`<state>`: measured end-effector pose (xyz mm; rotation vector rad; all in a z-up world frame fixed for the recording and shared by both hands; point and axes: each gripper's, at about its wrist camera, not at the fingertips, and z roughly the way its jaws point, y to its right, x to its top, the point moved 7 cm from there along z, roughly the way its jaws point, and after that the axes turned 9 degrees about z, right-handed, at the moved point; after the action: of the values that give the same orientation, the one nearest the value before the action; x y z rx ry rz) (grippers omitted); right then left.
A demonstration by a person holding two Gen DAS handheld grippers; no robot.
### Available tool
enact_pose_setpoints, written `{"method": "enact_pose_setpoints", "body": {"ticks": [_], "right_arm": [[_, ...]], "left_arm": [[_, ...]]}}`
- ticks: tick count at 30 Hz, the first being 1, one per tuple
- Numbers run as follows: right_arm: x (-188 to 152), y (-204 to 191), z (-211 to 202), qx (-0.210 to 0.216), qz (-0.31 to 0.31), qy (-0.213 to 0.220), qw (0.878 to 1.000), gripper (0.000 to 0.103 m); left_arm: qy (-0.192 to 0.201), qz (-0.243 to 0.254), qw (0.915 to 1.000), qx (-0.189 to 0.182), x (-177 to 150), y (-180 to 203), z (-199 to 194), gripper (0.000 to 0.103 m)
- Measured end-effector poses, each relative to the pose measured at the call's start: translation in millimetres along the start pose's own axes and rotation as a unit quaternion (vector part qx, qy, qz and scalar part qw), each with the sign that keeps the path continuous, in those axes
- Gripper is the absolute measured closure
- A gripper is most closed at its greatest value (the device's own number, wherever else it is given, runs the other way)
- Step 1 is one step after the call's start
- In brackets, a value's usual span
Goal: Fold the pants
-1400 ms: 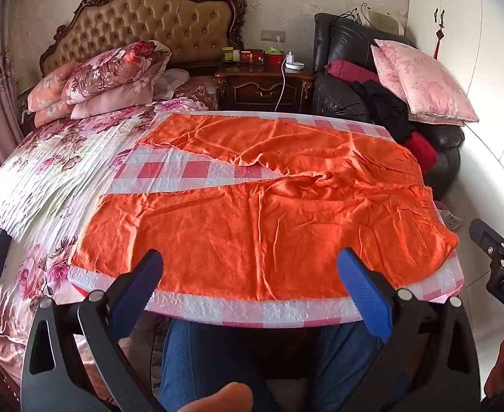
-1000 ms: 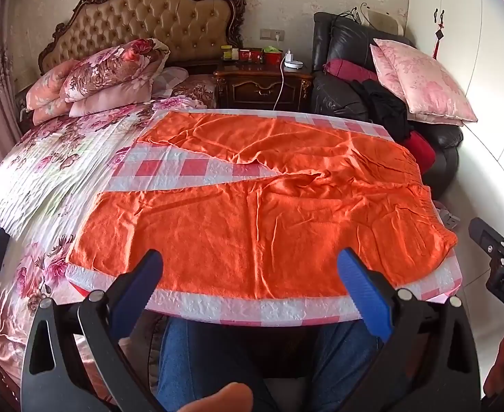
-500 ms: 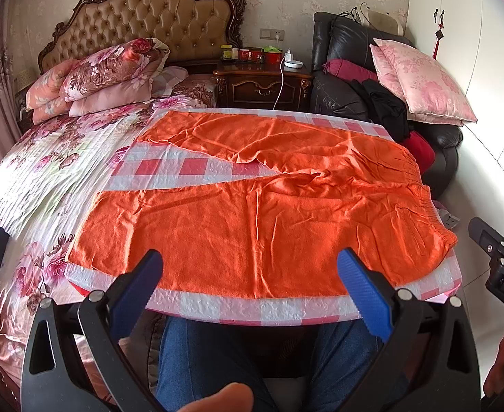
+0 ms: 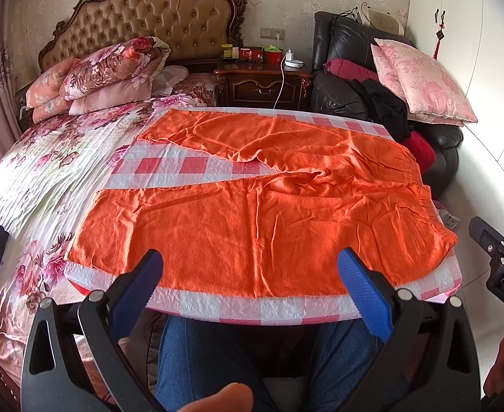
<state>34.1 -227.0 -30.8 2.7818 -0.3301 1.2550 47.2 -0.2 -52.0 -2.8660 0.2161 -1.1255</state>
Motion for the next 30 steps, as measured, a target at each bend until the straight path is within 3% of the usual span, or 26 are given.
{"method": "enact_pose_setpoints", "body": {"ticks": [10,17,23,26,28,30], "right_arm": [[1,0,0,-0.001,-0.001,0.000,1.000,0.015],[-3,5,5,-0.004,-0.001,-0.003,1.000,0.015],[-8,4,17,-0.036,-0.017,0.002,0.999,0.015],[-11,7,30,-0.048,-0.020,-0.004,0.999,0.015],[-13,11,42,-0.051,-0.019,-0.017,0.998,0.015],[-15,13,55,-0.046,-0.015,-0.033,0.998,0.015]], "left_arm": [[-0.001,0.000,1.0000,0.000,0,0,0,0.002],[-0.003,0.000,1.0000,-0.001,3,31,-12,0.001],[-0.001,0.002,1.0000,0.004,-1,34,-3,0.002],[-0.052,0.012,0.9986,0.001,-8,34,22,0.001],[-0.111,0.024,0.9935,0.002,-17,35,35,0.001],[-0.114,0.026,0.9932,-0.002,-15,38,48,0.001]]}}
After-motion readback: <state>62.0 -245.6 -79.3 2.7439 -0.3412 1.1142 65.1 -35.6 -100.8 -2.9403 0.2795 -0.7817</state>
